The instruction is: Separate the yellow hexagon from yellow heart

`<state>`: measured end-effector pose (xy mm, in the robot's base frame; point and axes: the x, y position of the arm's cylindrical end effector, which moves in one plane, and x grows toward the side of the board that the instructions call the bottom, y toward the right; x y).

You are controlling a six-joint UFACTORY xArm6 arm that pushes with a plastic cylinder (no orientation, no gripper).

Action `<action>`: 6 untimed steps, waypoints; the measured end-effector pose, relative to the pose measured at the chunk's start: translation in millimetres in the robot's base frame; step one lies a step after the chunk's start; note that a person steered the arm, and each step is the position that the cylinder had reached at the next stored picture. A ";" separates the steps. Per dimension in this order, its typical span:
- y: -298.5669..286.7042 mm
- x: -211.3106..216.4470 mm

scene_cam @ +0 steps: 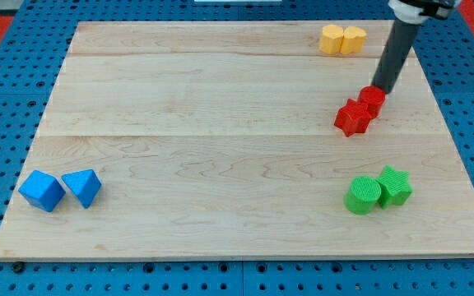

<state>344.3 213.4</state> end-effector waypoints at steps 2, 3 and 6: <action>68.0 -77.6; 67.5 -103.1; -108.1 -109.1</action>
